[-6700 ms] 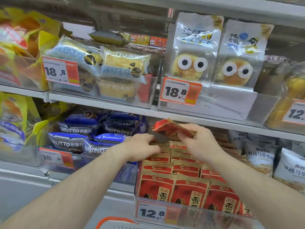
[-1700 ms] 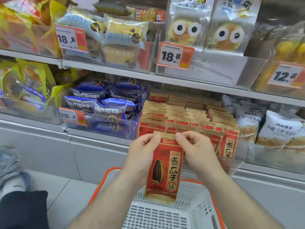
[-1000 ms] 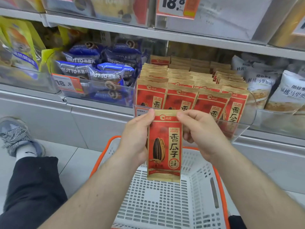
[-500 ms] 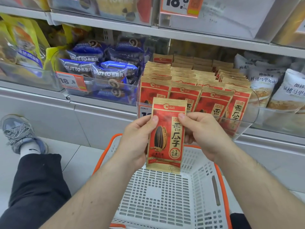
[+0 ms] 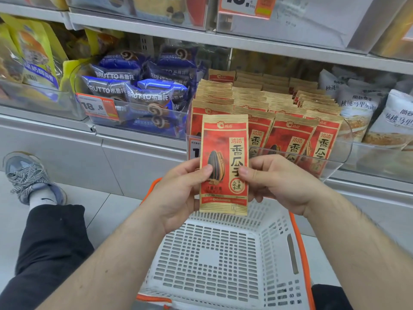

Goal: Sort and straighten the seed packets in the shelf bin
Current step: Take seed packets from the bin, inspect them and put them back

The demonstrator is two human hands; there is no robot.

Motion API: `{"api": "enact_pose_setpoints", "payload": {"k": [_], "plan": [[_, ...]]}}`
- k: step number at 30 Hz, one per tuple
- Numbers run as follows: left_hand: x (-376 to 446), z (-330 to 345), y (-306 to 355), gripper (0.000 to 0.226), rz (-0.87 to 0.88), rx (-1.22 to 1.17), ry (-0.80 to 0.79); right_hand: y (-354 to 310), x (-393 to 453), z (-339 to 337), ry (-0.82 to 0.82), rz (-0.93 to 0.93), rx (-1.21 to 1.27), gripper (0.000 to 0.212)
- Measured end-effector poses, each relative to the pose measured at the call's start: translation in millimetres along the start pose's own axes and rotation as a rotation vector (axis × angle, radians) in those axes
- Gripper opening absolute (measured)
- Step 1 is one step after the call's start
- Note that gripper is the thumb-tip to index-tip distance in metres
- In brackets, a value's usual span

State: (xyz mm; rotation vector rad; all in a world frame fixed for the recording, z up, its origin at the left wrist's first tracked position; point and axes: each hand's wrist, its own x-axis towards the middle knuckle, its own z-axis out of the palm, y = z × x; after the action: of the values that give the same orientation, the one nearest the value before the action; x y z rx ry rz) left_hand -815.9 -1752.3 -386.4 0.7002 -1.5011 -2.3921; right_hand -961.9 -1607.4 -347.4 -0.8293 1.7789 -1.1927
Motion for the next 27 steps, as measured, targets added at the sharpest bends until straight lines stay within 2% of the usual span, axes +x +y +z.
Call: {"api": "enact_pose_setpoints", "payload": {"k": [6,9,13,16,19,21,24,27], "plan": [[-4,-3,-2,0.036,-0.009,-0.037,0.024,3,0,1,-0.175,0.021,-0.06,0.056],[-4,-4,-4,0.031,-0.016,0.0,0.008,-1,-3,2,-0.175,0.009,-0.089,0.052],[-1,-2,-11,0.02,0.051,0.224,0.135,-6,-5,11,-0.108,0.035,-0.293,0.049],[-1,3,-16,0.032,0.027,0.224,0.118,-9,-5,24,-0.098,0.044,-0.453,0.049],[1,3,-20,0.057,0.004,0.219,0.079,-11,-6,28,-0.104,0.049,-0.456,0.043],[2,1,-23,0.06,-0.004,0.248,0.05,-12,-8,25,-0.048,0.025,-0.404,0.034],[2,1,-28,0.058,-0.016,0.302,0.005,-14,-7,21,0.119,-0.088,-0.351,0.02],[2,3,-31,0.049,-0.018,0.327,-0.046,-11,-3,27,0.203,-0.156,-0.397,0.016]]}}
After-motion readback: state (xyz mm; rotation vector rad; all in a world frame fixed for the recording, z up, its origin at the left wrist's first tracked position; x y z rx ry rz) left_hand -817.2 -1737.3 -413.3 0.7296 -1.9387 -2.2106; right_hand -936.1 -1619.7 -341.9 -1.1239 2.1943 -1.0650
